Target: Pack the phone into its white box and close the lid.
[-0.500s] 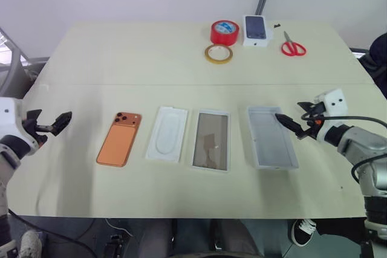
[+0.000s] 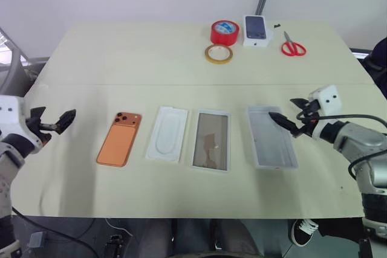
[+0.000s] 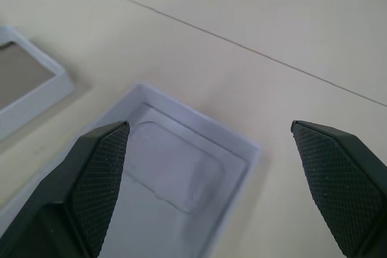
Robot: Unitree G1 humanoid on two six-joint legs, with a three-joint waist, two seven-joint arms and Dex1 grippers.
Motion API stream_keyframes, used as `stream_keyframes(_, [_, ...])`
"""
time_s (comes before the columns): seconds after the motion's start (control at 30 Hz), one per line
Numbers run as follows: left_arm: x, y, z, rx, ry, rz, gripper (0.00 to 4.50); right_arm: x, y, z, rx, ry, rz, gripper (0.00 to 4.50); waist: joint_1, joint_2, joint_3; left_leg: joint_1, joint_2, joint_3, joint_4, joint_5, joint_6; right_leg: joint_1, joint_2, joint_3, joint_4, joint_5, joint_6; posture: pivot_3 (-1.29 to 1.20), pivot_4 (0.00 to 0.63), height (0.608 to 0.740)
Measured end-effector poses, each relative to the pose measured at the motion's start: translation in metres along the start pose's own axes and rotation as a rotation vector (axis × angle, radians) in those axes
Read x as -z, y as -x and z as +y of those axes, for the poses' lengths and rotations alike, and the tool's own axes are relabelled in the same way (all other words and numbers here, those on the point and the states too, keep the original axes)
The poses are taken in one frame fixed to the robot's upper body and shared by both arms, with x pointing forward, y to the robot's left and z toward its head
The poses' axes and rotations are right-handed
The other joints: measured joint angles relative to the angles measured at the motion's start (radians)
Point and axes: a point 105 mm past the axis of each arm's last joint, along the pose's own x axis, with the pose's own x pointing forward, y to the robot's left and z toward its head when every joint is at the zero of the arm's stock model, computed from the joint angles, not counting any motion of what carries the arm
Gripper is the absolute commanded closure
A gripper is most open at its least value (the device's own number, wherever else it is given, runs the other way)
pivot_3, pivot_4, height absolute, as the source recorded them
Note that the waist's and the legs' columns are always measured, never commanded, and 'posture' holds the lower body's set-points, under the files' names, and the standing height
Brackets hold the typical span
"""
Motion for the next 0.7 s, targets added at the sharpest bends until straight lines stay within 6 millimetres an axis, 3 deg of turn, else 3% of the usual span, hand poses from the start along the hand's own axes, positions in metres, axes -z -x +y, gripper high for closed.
stream_keyframes(0.17, [-0.008,-0.012,-0.038,0.115,0.017,-0.033,0.0,-0.015,-0.008,0.016,-0.074,0.044,-0.03,0.03,0.001,0.0,0.0,0.0,0.0,0.0,0.0,0.0,0.0,0.0,0.0,0.0,0.0,0.0,0.0,0.0,0.15,0.74])
stream_keyframes(0.33, [-0.005,-0.017,-0.101,0.331,0.08,0.0,0.0,-0.025,-0.016,0.05,-0.21,0.114,-0.038,0.03,0.0,0.0,0.0,0.0,0.0,0.0,0.001,0.0,0.0,0.0,0.001,0.0,0.0,0.0,0.0,0.0,0.15,0.74])
stream_keyframes(0.47, [-0.012,-0.015,-0.13,0.429,0.115,0.021,0.0,-0.026,-0.019,0.058,-0.249,0.131,-0.04,0.03,0.0,0.0,0.0,0.0,0.0,0.0,0.001,0.0,0.0,0.0,0.001,0.0,0.0,0.0,0.0,0.0,0.15,0.74])
stream_keyframes(0.6, [0.005,-0.015,-0.159,0.49,0.154,0.194,0.0,-0.026,-0.023,0.068,-0.282,0.147,-0.038,0.03,0.001,0.0,0.0,0.0,0.0,-0.001,0.002,0.0,0.0,0.0,0.001,0.0,0.001,0.0,0.0,0.0,0.15,0.74])
stream_keyframes(0.7, [0.009,-0.019,-0.166,0.478,0.178,0.28,0.0,-0.026,-0.023,0.071,-0.287,0.156,-0.038,0.03,0.002,0.0,0.0,0.0,0.0,-0.001,0.002,0.0,0.0,0.001,0.002,0.0,0.001,0.0,0.0,0.0,0.15,0.74])
